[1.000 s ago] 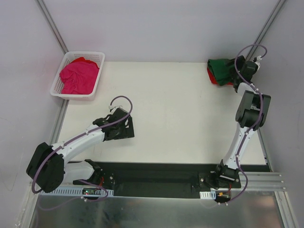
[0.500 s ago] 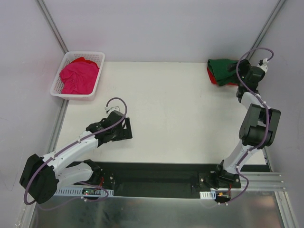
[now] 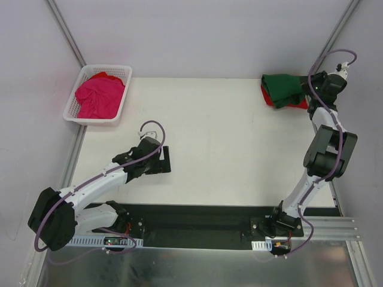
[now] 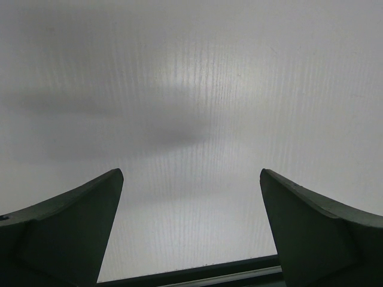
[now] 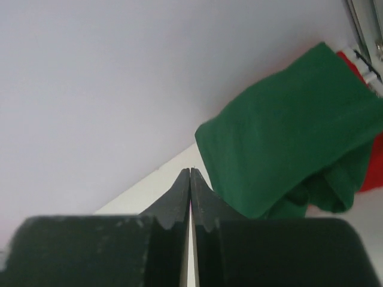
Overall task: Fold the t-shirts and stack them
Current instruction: Smooth out wrinkles on the folded tshirt
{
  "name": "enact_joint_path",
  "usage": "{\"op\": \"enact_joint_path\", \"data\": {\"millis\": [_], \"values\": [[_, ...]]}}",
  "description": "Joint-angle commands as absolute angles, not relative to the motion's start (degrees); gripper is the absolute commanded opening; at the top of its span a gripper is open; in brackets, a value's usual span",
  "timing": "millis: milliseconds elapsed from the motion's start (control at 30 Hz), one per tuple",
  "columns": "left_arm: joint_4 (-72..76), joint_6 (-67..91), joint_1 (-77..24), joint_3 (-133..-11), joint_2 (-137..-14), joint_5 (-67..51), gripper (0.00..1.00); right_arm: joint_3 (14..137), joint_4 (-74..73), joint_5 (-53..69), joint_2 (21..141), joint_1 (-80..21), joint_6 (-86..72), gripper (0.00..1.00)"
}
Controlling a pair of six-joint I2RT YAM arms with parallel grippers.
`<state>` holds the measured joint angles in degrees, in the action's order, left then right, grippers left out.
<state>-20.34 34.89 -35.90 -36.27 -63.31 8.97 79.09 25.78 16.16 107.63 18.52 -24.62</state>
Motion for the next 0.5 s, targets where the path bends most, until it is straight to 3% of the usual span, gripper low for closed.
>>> {"op": "enact_joint_path", "data": {"millis": [0,267,467], "values": [[-18.20,35.33,-35.60,-33.41,-62.05,7.74,1.00,90.07,27.42,24.25,115.98,19.51,-27.24,0.01],[-16.70,37.18,-35.51,-31.55,-63.72,7.21,0.99,105.37,29.43,31.80,128.58,19.25,-35.41,0.01],[-16.26,37.00,-35.51,-32.34,-65.56,6.94,0.99,104.85,30.59,31.73,132.45,19.25,-36.30,0.01]]}}
